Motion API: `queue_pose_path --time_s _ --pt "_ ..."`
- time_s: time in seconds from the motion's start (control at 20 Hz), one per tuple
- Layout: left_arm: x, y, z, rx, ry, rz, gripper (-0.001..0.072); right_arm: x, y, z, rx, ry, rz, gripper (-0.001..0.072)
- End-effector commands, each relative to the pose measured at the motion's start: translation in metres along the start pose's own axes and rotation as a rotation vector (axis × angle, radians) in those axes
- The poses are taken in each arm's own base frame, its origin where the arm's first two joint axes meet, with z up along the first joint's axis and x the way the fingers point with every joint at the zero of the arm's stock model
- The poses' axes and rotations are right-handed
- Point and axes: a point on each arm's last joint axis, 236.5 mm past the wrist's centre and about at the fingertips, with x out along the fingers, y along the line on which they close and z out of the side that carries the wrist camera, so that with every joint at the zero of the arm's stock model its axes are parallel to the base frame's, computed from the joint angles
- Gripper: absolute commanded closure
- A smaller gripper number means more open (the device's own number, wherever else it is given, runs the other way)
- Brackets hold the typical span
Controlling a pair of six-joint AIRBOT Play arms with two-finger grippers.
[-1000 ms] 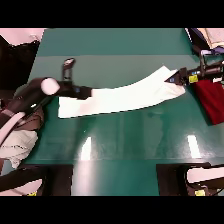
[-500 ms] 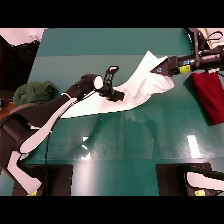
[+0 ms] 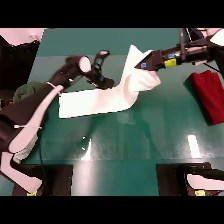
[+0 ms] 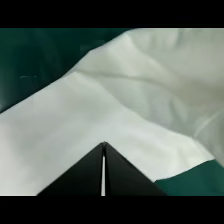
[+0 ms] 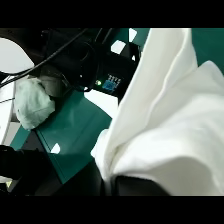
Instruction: Fold the shirts.
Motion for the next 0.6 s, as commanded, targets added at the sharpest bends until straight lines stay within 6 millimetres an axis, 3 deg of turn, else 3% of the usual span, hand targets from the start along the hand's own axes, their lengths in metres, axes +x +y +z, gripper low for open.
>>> queue_pose_path --time_s 0.0,0.15,0.25,0.45,0.55 --pt "-0.061 0.049 -0.011 0.063 0.05 0.135 0.0676 0.029 0.015 0.005 -0.037 0.061 0.012 0.0693" --pt "-0.125 0.092 -0.011 0.043 0.01 0.269 0.0675 0.07 0.011 -0.005 -0.08 0.161 -0.049 0.0693" --pt "-0.171 0.11 -0.007 0.016 -0.059 0.322 0.0675 0.102 0.019 -0.014 -0.104 0.216 -0.031 0.0693" --pt "-0.255 0.124 -0.007 -0.015 -0.21 0.377 0.0675 0.166 0.035 -0.029 -0.142 0.272 0.018 0.0693" --pt "-0.287 0.124 -0.011 -0.018 -0.266 0.407 0.0674 0.195 0.038 -0.039 -0.149 0.293 0.035 0.0693"
